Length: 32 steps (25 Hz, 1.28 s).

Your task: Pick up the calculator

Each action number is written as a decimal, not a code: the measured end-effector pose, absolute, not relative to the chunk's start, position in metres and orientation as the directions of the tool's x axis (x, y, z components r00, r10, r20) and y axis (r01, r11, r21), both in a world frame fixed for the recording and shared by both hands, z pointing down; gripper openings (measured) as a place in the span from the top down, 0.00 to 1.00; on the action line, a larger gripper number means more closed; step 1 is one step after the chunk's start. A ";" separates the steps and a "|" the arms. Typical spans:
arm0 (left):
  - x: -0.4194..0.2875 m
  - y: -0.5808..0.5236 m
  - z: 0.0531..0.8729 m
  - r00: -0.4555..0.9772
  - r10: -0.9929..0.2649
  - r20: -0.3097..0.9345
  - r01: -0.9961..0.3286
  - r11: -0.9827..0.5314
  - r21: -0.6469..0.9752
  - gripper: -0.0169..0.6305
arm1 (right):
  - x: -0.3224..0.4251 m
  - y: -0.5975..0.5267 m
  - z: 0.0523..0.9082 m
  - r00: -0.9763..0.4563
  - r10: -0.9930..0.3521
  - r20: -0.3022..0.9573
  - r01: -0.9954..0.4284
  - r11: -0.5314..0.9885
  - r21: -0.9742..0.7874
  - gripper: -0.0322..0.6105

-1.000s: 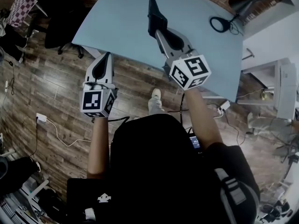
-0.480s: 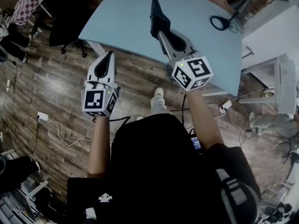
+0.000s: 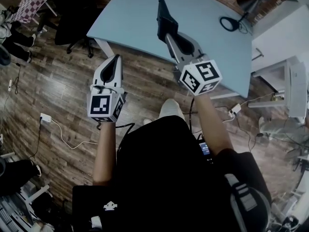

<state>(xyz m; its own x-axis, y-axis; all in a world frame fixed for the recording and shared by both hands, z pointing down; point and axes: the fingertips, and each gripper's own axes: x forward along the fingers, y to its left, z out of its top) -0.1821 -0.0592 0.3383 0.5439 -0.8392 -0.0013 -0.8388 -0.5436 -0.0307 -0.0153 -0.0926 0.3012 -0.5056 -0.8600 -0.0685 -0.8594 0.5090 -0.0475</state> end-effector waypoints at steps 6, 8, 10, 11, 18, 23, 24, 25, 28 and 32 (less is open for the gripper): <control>-0.200 -0.047 0.335 0.504 -0.864 -0.012 -0.863 -0.503 -0.041 0.96 | -0.025 -0.089 0.307 -0.529 -0.846 -0.070 -0.845 0.533 -0.048 0.88; -0.205 -0.046 0.336 0.494 -0.869 -0.006 -0.869 -0.494 -0.042 0.96 | -0.028 -0.087 0.310 -0.537 -0.841 -0.066 -0.840 0.540 -0.054 0.88; -0.204 -0.045 0.339 0.488 -0.873 0.006 -0.872 -0.488 -0.034 0.96 | -0.027 -0.085 0.311 -0.542 -0.838 -0.062 -0.836 0.545 -0.059 0.88; -0.202 -0.044 0.339 0.488 -0.873 0.008 -0.872 -0.488 -0.032 0.96 | -0.027 -0.084 0.311 -0.544 -0.837 -0.062 -0.835 0.547 -0.060 0.88; -0.177 -0.032 0.334 0.496 -0.868 0.002 -0.867 -0.495 -0.050 0.96 | -0.009 -0.068 0.307 -0.549 -0.832 -0.078 -0.829 0.554 -0.071 0.88; -0.160 -0.018 0.332 0.501 -0.865 -0.008 -0.864 -0.501 -0.046 0.96 | 0.007 -0.052 0.304 -0.551 -0.831 -0.079 -0.828 0.556 -0.071 0.88; -0.157 -0.015 0.331 0.501 -0.865 -0.011 -0.865 -0.500 -0.047 0.96 | 0.009 -0.049 0.304 -0.552 -0.830 -0.077 -0.827 0.557 -0.071 0.88; -0.155 -0.012 0.331 0.499 -0.867 -0.007 -0.866 -0.498 -0.043 0.96 | 0.011 -0.046 0.303 -0.554 -0.829 -0.076 -0.826 0.559 -0.070 0.88; -0.145 -0.003 0.330 0.497 -0.868 -0.009 -0.867 -0.496 -0.038 0.96 | 0.018 -0.038 0.301 -0.563 -0.823 -0.077 -0.821 0.567 -0.065 0.88; -0.140 0.008 0.331 0.474 -0.881 -0.001 -0.880 -0.473 -0.028 0.96 | 0.027 -0.025 0.298 -0.575 -0.814 -0.079 -0.813 0.580 -0.061 0.88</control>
